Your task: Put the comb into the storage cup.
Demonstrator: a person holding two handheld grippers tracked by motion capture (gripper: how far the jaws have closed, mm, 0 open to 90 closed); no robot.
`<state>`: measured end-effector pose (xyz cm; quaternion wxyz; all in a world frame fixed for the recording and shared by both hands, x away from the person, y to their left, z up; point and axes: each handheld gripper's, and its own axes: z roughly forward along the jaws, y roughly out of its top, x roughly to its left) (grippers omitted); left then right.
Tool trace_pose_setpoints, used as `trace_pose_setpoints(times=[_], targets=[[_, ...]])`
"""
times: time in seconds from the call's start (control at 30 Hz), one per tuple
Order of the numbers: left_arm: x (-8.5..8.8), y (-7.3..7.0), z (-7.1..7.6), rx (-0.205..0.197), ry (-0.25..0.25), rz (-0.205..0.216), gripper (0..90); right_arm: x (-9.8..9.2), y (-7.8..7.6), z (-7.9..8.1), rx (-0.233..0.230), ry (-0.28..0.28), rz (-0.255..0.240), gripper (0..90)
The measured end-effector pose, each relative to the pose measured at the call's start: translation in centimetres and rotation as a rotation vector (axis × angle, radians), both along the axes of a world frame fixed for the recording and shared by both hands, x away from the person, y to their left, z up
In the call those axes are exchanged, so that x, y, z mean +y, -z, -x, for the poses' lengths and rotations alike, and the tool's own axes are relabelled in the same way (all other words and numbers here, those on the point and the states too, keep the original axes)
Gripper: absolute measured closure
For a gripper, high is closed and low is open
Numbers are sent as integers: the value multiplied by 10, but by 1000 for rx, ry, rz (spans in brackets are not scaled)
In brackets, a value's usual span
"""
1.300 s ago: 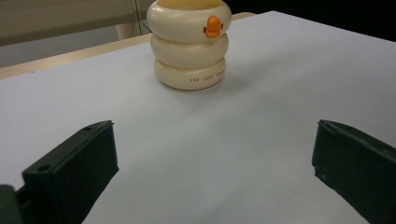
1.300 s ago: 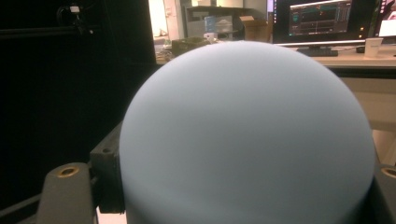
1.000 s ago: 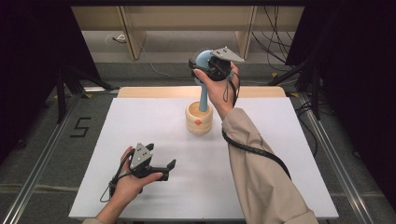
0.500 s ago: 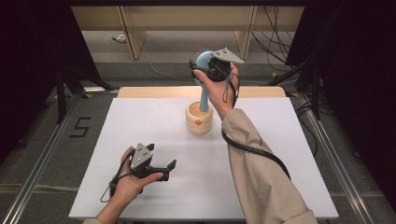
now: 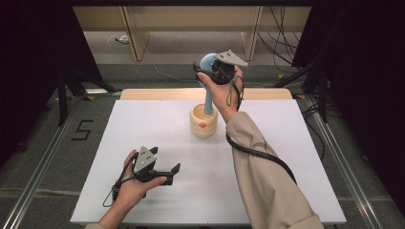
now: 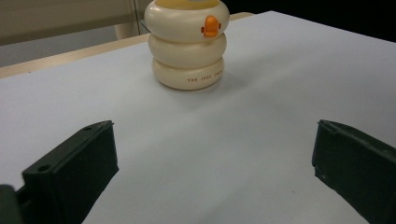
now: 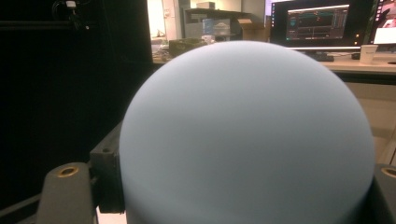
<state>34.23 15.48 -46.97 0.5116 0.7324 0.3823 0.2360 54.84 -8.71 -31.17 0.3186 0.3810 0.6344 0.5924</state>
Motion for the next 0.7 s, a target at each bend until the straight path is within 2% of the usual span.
trace_pose_setpoints(times=[0.7], targets=[[0, 1, 0, 2, 0, -1, 0, 3, 16, -4, -1, -3, 2, 245]])
